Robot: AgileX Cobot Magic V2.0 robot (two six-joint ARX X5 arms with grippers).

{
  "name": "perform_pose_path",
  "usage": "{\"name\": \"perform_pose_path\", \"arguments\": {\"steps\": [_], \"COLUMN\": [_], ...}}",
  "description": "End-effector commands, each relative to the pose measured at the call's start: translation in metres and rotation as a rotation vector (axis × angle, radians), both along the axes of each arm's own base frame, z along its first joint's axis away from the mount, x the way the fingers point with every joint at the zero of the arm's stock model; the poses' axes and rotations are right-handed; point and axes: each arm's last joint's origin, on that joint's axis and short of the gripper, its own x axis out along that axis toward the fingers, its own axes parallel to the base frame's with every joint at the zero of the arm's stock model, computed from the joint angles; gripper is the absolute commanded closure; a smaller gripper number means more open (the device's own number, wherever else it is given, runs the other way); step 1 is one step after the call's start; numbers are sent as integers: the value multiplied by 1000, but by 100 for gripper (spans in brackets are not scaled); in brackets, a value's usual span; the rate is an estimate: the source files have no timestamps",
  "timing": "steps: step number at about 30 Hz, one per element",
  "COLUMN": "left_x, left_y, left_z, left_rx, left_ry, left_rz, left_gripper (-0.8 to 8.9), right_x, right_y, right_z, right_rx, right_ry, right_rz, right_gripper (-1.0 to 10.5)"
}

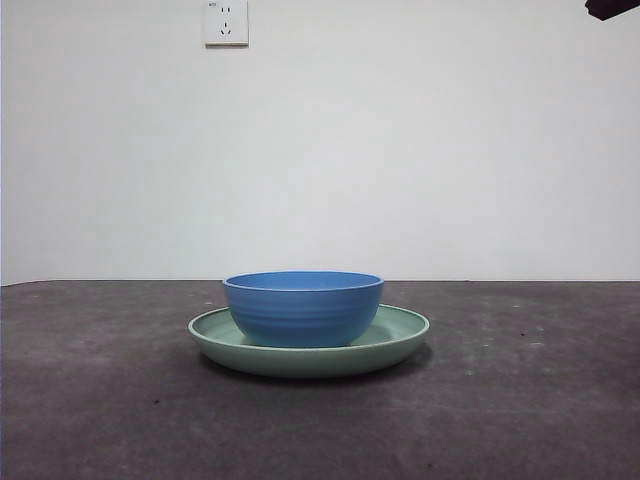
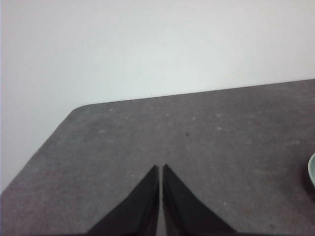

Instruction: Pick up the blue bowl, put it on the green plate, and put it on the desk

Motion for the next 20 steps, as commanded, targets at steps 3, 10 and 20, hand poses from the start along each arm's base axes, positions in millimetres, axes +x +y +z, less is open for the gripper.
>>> {"name": "perform_pose_path", "arguments": {"steps": [3, 10, 20], "left_x": [3, 5, 4], "left_y": [1, 1, 1], "left_z": [-15, -31, -41], "left_rx": [-2, -23, -82], "left_ry": [18, 68, 166], "left_rz": [10, 10, 15], "left_gripper": [801, 801, 801], "right_x": [1, 1, 1], "right_y": [1, 1, 1], "right_z": [5, 5, 5], "right_rx": [5, 5, 5], "right_ry": [-25, -25, -25], "right_rz": [14, 14, 14], "right_gripper": [938, 938, 938]}}
